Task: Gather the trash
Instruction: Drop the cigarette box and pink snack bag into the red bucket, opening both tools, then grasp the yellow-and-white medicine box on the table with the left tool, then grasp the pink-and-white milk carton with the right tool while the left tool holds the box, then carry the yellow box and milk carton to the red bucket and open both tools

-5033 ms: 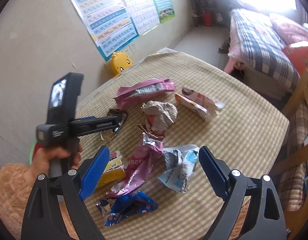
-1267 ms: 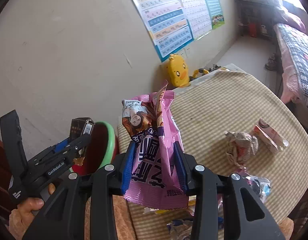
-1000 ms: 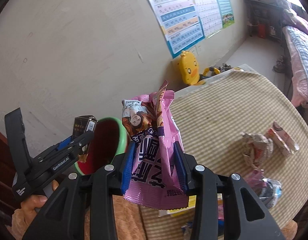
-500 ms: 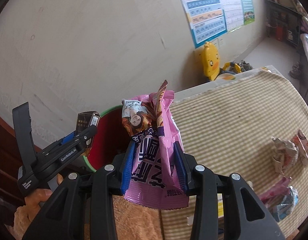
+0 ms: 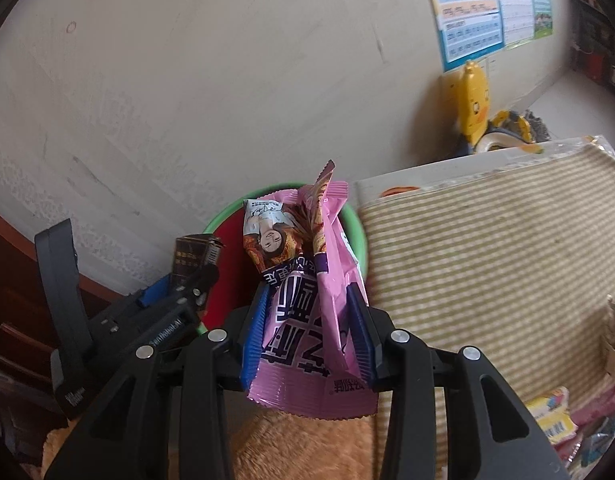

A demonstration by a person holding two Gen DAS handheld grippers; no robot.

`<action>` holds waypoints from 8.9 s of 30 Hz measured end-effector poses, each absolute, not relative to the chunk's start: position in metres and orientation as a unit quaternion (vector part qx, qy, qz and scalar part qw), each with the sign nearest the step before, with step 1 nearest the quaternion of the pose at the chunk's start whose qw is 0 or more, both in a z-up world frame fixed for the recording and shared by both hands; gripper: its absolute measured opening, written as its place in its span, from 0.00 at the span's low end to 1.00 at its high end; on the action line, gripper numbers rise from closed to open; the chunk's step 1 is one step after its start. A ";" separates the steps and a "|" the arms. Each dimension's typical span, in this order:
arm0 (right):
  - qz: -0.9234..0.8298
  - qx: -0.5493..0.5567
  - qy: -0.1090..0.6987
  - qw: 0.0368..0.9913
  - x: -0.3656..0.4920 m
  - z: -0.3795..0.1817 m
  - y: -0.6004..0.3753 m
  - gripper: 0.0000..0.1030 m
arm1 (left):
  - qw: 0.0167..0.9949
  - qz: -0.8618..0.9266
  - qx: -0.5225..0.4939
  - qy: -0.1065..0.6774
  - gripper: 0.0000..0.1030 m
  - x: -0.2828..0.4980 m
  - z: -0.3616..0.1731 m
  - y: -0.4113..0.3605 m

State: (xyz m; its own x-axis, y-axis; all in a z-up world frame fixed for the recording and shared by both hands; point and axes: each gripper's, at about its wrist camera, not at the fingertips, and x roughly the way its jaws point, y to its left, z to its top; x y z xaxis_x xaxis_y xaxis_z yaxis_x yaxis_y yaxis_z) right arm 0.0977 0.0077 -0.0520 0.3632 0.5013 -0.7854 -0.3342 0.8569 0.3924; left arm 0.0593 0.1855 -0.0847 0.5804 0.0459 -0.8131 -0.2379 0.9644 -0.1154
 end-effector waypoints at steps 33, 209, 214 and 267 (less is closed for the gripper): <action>0.099 0.100 0.472 0.871 0.054 -0.044 -0.147 0.66 | 0.877 -0.072 -0.037 0.473 0.73 0.053 -0.085 0.080; 0.167 0.035 0.438 0.882 0.029 -0.012 -0.078 0.43 | 0.907 0.015 -0.037 0.420 0.41 0.048 -0.061 0.115; 0.183 0.027 0.440 0.879 0.039 -0.015 -0.060 0.43 | 0.905 0.032 -0.038 0.421 0.41 0.044 -0.063 0.131; 0.218 0.015 0.475 0.853 0.090 -0.048 0.002 0.60 | 0.880 0.072 -0.061 0.466 0.76 0.064 -0.103 0.175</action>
